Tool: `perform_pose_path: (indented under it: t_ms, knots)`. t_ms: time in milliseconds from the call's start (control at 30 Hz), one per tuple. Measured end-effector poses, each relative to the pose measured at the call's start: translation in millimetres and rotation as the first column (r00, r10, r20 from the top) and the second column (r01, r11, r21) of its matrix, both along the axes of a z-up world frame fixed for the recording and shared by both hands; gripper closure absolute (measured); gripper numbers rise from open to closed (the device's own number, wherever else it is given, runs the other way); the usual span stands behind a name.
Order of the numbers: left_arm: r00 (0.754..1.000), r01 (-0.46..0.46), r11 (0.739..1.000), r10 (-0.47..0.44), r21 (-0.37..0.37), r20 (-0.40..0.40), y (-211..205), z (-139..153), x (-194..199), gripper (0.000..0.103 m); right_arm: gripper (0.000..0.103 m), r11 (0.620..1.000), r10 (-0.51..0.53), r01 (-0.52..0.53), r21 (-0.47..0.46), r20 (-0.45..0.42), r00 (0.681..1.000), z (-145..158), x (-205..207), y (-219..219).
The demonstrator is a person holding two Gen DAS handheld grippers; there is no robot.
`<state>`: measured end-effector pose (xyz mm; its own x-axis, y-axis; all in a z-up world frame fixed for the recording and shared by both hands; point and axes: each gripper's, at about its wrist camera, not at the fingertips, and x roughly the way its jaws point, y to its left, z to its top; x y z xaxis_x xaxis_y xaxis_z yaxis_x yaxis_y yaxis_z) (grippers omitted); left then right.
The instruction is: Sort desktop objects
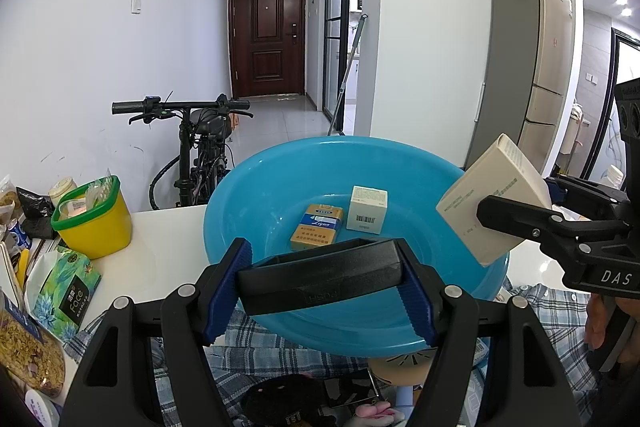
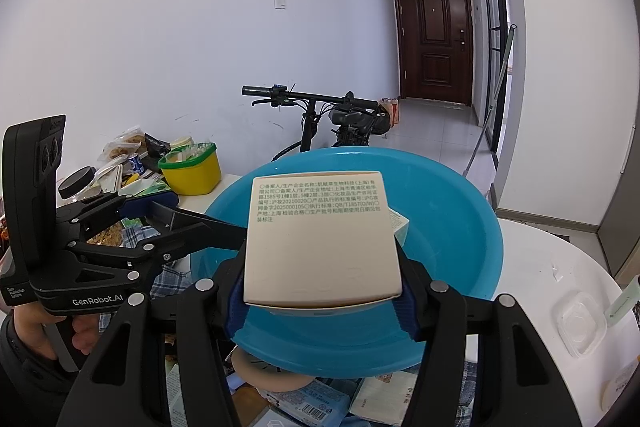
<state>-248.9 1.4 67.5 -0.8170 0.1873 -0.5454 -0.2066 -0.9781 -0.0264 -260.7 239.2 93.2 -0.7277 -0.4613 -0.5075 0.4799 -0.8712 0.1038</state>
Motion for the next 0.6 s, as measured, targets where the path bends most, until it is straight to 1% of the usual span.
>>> perform_pose_path:
  t_ms: [600]
  knots:
    - [1.000, 0.000, 1.000, 0.000, 0.001, 0.000, -0.3, -0.1, 0.9, 0.030, 0.045, 1.000, 0.000, 0.000, 0.005, 0.000, 1.000, -0.8, -0.6, -1.5]
